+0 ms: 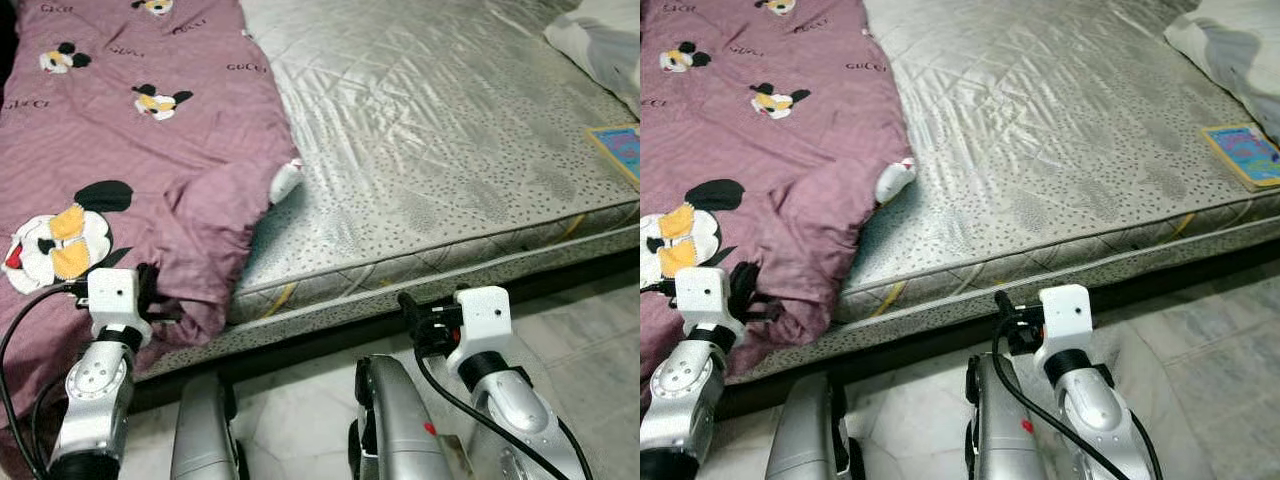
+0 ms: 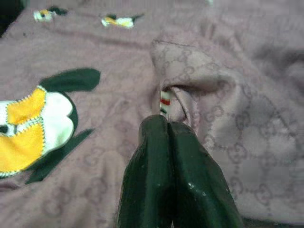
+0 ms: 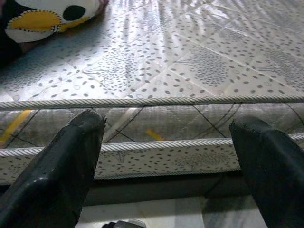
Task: Clean up the room
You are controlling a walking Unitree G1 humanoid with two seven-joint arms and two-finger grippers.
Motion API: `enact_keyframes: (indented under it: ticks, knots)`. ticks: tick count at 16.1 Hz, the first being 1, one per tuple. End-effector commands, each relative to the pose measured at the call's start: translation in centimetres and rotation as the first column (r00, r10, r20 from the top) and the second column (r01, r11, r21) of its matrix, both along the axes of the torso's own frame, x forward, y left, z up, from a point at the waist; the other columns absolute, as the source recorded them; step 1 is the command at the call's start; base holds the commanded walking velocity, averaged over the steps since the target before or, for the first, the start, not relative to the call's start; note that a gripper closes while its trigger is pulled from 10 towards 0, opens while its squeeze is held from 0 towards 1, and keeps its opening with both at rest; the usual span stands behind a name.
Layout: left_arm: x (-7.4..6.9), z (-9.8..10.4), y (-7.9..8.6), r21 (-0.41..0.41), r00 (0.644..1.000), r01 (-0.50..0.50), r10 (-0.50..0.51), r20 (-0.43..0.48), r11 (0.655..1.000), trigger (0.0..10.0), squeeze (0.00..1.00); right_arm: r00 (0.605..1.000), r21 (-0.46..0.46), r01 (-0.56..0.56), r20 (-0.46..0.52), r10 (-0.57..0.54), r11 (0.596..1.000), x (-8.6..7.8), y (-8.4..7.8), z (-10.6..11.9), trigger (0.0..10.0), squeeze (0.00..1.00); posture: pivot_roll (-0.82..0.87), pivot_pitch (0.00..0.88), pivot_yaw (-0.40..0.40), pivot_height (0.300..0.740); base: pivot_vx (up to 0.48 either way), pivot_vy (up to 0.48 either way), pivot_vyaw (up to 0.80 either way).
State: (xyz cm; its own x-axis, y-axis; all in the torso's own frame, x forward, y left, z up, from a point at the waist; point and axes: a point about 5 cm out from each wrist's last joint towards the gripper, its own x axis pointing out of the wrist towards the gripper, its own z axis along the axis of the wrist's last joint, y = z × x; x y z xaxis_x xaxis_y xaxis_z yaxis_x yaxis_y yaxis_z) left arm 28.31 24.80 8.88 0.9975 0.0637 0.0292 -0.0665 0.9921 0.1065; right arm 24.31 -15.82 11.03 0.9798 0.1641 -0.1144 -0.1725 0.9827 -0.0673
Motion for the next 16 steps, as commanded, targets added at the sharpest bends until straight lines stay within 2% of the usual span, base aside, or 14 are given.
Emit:
enact_keyframes:
  ticks: [1,2,3,7,9,10,11,14,16]
  knots:
    - [-1.0,0.3,-0.3,0.001,1.0,-0.002,0.002,0.005,1.0,0.0,0.0,1.0,0.001,0.006,-0.008,-0.006,1.0,-0.1,-0.1,-0.3,10.0,0.0,-0.05,0.195,0.007,0.557,0.0,0.0,0.0]
    - [-1.2,0.5,-0.6,0.005,1.0,0.007,-0.007,0.009,1.0,0.0,0.0,1.0,0.001,0.007,-0.008,-0.007,1.0,-0.1,-0.1,-0.3,10.0,0.0,-0.05,0.195,0.007,0.557,0.0,0.0,0.0]
    - [-2.2,0.8,-1.6,0.011,1.0,0.019,-0.019,-0.001,1.0,0.0,0.0,1.0,0.004,0.009,-0.005,-0.009,1.0,0.0,0.0,-0.3,10.0,0.0,-0.03,0.192,0.01,0.557,0.0,0.0,0.0]
    - [-4.6,1.3,-4.1,0.07,0.997,0.062,-0.06,-0.04,0.996,0.0,0.0,1.0,0.017,0.002,0.003,-0.002,1.0,0.3,0.5,-0.2,10.0,0.0,-0.02,0.187,0.009,0.557,0.0,0.0,0.0]
    - [-5.8,2.0,-5.9,0.104,0.99,0.136,-0.132,-0.043,0.985,0.0,0.0,1.0,0.021,-0.004,0.01,0.004,1.0,0.5,0.8,0.0,10.0,0.0,-0.01,0.184,0.009,0.557,0.0,0.0,0.0]
    - [-6.1,1.9,-6.3,0.098,0.988,0.149,-0.144,-0.057,0.984,1.1,0.0,1.0,0.021,-0.004,0.01,0.004,1.0,0.5,0.9,0.0,10.0,0.0,-0.01,0.184,0.009,0.557,0.0,0.0,0.0]
    - [-6.4,2.1,-6.9,0.105,0.984,0.171,-0.165,-0.068,0.98,0.0,0.0,1.0,0.021,-0.004,0.011,0.003,1.0,0.6,0.9,0.0,10.0,0.0,-0.01,0.183,0.009,0.557,0.0,0.0,0.0]
    - [-6.2,3.2,-9.0,0.155,0.967,0.252,-0.241,-0.083,0.955,0.0,0.0,1.0,0.016,-0.007,0.011,0.007,1.0,0.8,1.3,0.0,10.0,0.0,-0.01,0.178,0.008,0.557,0.0,0.0,0.0]
    - [-6.2,3.0,-10.3,0.161,0.943,0.315,-0.291,-0.159,0.935,0.7,0.0,1.0,0.015,-0.008,0.012,0.008,1.0,1.0,1.4,0.0,10.0,0.0,0.0,0.174,0.008,0.557,0.0,0.0,0.0]
